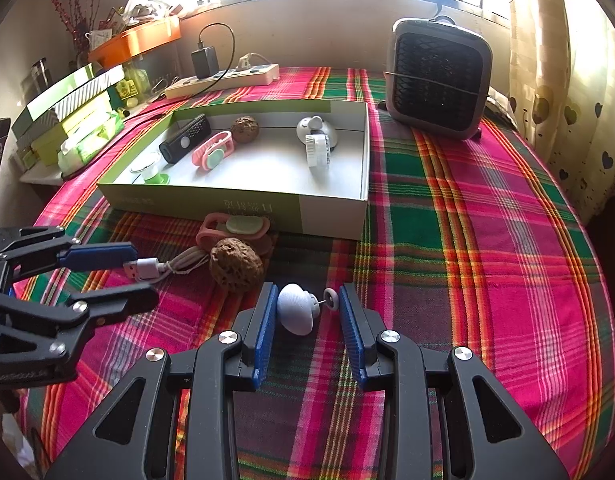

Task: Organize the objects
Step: 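Grasp the white ball-shaped object with the right tool while the left tool grasps the white USB cable, then lift the cable and white ball and carry them toward the tray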

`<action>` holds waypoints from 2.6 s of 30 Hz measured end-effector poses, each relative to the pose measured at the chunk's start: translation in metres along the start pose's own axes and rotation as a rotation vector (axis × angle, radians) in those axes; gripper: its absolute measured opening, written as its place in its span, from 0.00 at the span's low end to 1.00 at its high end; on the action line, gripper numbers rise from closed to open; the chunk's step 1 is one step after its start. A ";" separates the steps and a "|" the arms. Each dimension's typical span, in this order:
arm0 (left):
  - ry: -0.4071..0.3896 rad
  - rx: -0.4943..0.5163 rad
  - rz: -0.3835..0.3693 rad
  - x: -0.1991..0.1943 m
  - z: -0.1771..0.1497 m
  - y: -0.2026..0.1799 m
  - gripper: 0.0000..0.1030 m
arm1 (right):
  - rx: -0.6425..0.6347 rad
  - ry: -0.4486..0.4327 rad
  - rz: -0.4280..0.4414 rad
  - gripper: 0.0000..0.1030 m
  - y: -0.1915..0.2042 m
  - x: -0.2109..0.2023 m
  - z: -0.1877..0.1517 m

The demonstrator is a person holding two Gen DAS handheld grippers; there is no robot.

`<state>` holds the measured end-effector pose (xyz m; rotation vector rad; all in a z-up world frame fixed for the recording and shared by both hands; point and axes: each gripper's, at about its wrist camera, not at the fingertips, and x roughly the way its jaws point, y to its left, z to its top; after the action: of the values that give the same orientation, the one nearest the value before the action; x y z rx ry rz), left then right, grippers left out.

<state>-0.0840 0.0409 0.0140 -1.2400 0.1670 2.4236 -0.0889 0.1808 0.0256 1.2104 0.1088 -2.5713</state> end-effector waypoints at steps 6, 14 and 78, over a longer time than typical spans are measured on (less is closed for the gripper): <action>0.010 -0.008 0.015 0.010 0.003 0.002 0.40 | 0.001 0.000 0.000 0.32 0.000 0.000 0.000; -0.003 0.005 0.060 0.013 0.006 0.001 0.31 | 0.001 0.004 -0.002 0.32 0.000 0.000 0.000; -0.049 -0.034 0.103 0.004 0.001 -0.003 0.10 | -0.015 -0.001 -0.007 0.32 0.012 -0.004 0.003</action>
<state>-0.0856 0.0452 0.0122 -1.2125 0.1805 2.5523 -0.0854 0.1701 0.0310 1.2052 0.1320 -2.5727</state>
